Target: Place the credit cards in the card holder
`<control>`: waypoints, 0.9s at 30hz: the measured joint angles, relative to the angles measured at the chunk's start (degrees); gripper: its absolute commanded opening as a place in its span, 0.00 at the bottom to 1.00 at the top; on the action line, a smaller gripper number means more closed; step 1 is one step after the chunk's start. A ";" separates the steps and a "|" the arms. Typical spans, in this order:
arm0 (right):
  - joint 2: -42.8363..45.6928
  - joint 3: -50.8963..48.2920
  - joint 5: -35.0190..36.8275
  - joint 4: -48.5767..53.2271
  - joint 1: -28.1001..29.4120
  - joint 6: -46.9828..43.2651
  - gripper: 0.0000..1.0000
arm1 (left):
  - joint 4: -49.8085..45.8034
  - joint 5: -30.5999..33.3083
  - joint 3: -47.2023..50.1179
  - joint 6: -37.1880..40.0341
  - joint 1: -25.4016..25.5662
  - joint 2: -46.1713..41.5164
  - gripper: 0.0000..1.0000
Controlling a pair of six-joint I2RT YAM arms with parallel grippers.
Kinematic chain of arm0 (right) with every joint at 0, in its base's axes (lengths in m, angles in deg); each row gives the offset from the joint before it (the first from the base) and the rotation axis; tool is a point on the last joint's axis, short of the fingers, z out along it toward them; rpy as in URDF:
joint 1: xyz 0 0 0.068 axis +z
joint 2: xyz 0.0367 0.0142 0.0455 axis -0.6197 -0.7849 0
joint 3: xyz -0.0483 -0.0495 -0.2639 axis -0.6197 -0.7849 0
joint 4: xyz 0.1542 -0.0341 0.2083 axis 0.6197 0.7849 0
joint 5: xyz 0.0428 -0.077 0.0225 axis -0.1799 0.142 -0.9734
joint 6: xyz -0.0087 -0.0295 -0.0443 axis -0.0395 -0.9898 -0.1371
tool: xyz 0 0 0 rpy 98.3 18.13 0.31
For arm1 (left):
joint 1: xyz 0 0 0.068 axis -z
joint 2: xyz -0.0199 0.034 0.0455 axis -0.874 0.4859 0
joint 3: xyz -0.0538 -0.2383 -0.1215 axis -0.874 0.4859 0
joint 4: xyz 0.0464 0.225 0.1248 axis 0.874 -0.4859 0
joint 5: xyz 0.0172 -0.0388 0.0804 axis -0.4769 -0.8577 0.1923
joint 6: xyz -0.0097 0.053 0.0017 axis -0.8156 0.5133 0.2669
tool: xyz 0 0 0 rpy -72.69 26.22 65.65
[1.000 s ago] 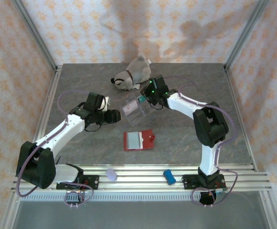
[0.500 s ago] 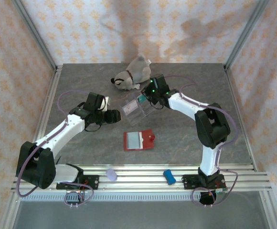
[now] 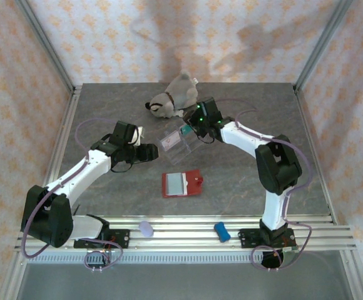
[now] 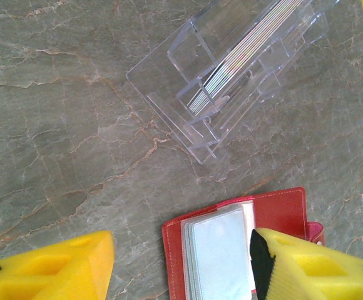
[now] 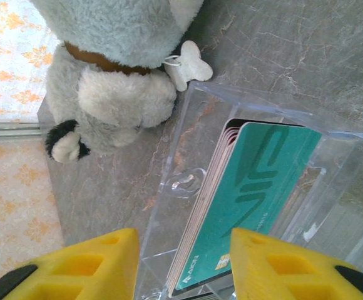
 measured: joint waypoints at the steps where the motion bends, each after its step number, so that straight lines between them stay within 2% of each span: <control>1: -0.44 0.15 0.00 0.02 0.00 0.02 0.43 | 0.00 0.00 0.00 0.02 0.00 0.00 0.61; 3: -1.16 0.37 0.00 0.00 0.00 0.04 0.42 | 0.00 0.00 0.00 0.13 0.00 0.00 0.61; 8: -2.40 0.87 -0.22 -0.02 0.00 0.20 0.29 | 0.00 0.00 0.00 0.39 0.00 0.00 0.61; 12: -2.47 1.20 -0.63 -0.04 0.00 0.37 0.24 | 0.00 0.00 0.00 0.39 0.00 0.00 0.61; 27: -2.45 1.25 -0.87 -0.46 0.00 0.17 0.19 | 0.00 -0.02 0.00 0.39 0.00 0.07 0.61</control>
